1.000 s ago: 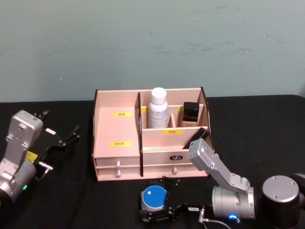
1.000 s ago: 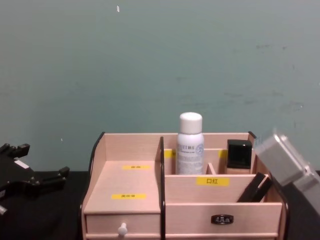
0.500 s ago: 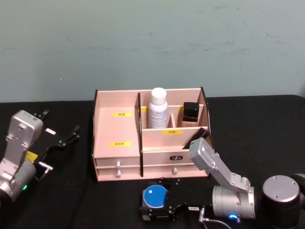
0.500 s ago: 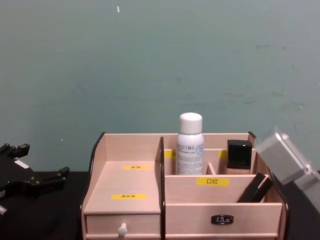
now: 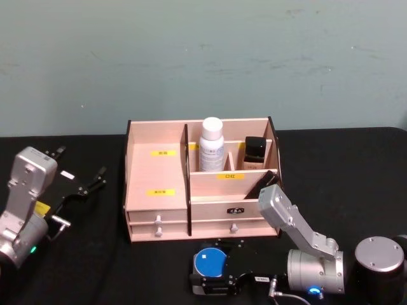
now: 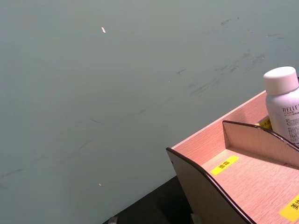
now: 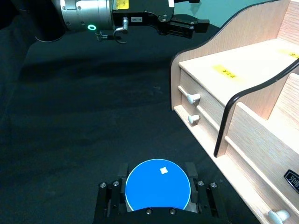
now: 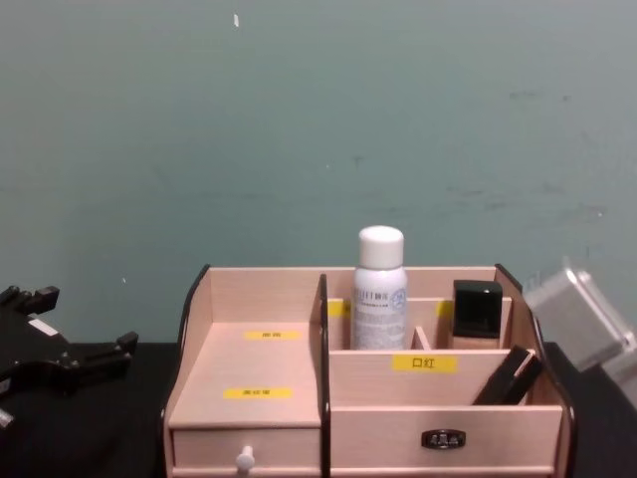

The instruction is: Pick up the facial cleanser and watermelon frost from the table and place them into the tiered storage box.

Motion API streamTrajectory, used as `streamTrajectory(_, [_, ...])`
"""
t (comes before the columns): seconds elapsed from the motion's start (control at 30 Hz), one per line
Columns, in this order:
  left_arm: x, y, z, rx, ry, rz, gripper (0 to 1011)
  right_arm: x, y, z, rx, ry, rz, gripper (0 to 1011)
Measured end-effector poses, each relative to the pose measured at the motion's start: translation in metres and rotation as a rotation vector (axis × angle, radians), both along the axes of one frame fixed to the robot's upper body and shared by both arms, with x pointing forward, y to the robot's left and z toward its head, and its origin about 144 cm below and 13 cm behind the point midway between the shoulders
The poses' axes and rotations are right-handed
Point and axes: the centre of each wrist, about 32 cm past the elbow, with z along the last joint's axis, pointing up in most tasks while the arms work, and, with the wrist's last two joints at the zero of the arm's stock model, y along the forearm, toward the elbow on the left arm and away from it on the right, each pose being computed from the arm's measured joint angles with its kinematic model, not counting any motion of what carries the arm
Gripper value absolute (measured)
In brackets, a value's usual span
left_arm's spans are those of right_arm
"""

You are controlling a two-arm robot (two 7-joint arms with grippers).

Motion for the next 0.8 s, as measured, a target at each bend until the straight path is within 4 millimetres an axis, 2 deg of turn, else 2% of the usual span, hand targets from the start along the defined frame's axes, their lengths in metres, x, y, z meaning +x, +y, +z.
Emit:
streamTrajectory(0.57, [0.0,0.0,0.0,0.0,0.0,0.0,1010,-0.003,-0.003,0.0,0.006,-0.003,-0.004,743])
streamTrajectory(0.8, [0.0,0.0,0.0,0.0,0.0,0.0,1010,-0.001,0.0,0.013,0.012,-0.035,0.005,743])
